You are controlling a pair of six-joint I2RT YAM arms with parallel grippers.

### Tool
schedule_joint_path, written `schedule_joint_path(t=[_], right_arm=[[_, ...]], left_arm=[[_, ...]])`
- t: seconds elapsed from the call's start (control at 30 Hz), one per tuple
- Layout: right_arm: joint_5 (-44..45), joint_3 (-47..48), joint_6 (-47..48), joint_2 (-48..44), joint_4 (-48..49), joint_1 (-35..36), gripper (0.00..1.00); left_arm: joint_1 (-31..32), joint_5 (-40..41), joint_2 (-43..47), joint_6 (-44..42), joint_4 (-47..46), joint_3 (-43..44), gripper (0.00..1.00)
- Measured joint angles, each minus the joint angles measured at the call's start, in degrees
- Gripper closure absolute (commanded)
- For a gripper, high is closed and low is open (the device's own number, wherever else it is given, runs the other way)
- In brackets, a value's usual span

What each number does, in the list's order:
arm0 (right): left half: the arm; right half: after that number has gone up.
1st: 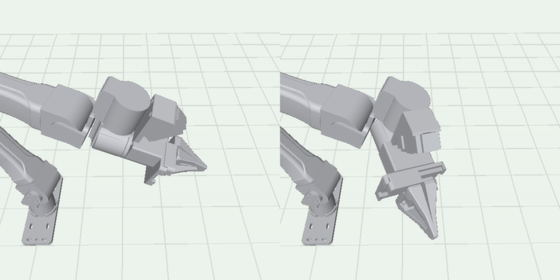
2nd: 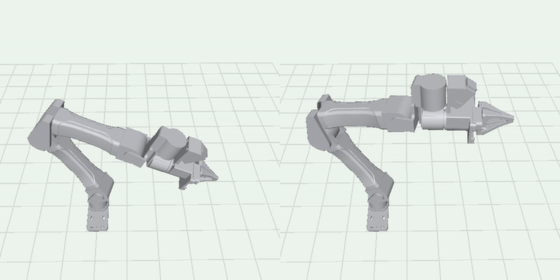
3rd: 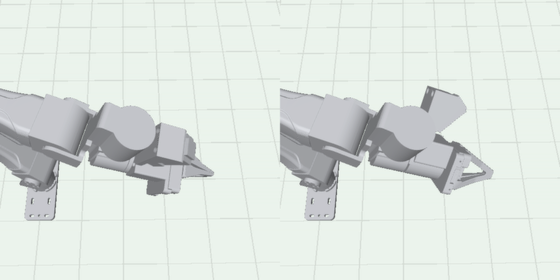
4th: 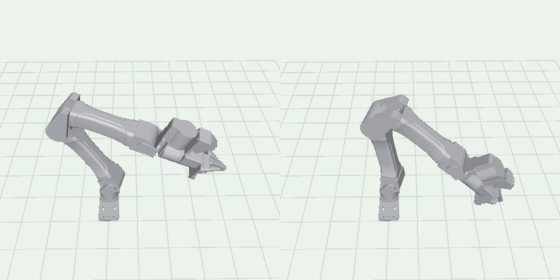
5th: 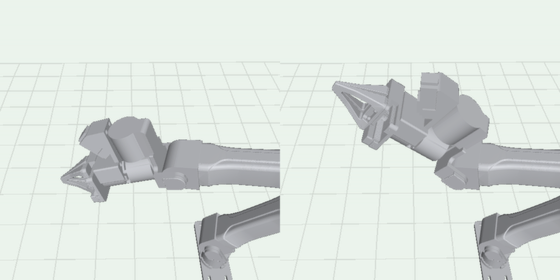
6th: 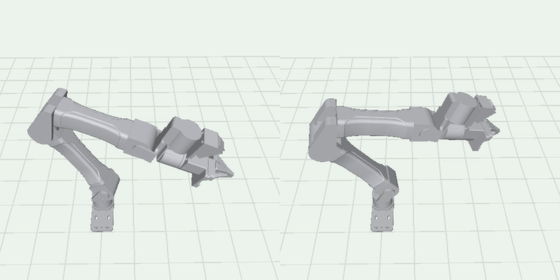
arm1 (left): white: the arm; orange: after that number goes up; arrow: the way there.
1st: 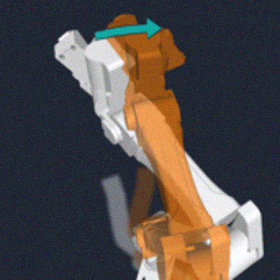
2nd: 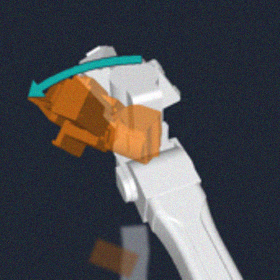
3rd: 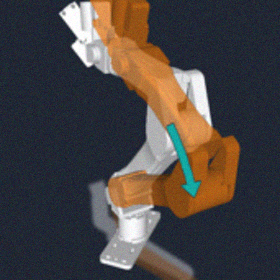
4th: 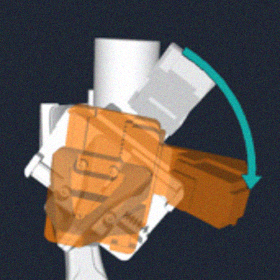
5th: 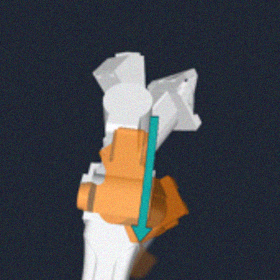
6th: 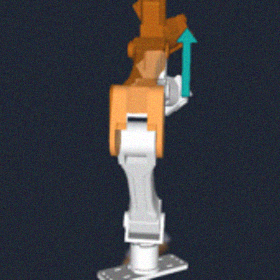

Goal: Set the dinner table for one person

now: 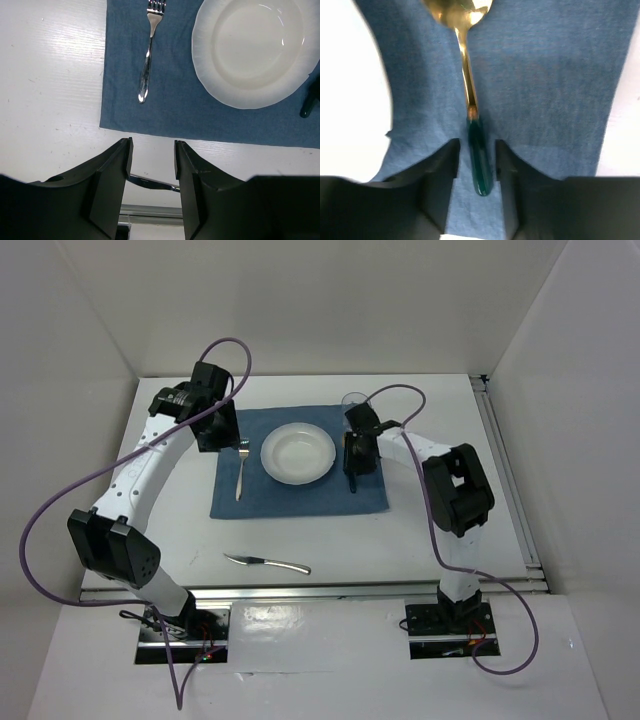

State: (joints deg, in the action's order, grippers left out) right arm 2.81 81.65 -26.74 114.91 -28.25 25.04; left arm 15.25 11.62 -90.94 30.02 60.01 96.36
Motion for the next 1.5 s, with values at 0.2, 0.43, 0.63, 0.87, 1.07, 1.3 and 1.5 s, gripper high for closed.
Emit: schedule_joint_path(t=[0.2, 0.43, 0.63, 0.87, 1.07, 1.3, 1.5], right_arm=[[1.6, 0.0, 1.6, -0.7, -0.5, 1.6, 0.42], [4.3, -3.3, 5.8, -12.2, -0.6, 4.7, 0.47], [1.2, -12.0, 17.0, -27.1, 5.1, 22.1, 0.12], [0.0, -14.4, 24.7, -18.5, 7.0, 40.8, 0.27], [-0.3, -15.5, 26.9, -12.9, 7.7, 43.1, 0.29], [-1.4, -15.2, 27.5, -8.6, 10.6, 44.4, 0.39], [-1.4, -14.6, 26.6, -6.7, 12.7, 44.5, 0.51]], left_arm=[[0.0, -0.1, 0.0, 0.0, 0.0, 0.0, 0.44], [0.0, -0.6, 0.0, 0.0, -0.1, 0.0, 0.44], [0.0, 0.6, 1.2, 1.1, 0.0, 0.0, 0.47], [-0.8, 8.0, 14.5, 6.9, -2.3, -3.8, 0.45], [-2.2, 10.6, 19.4, 9.3, -3.8, -3.8, 0.44], [-2.5, 10.6, 18.6, 9.4, -4.2, -5.3, 0.44], [-2.8, 10.6, 18.6, 9.4, -4.2, -5.7, 0.44]])
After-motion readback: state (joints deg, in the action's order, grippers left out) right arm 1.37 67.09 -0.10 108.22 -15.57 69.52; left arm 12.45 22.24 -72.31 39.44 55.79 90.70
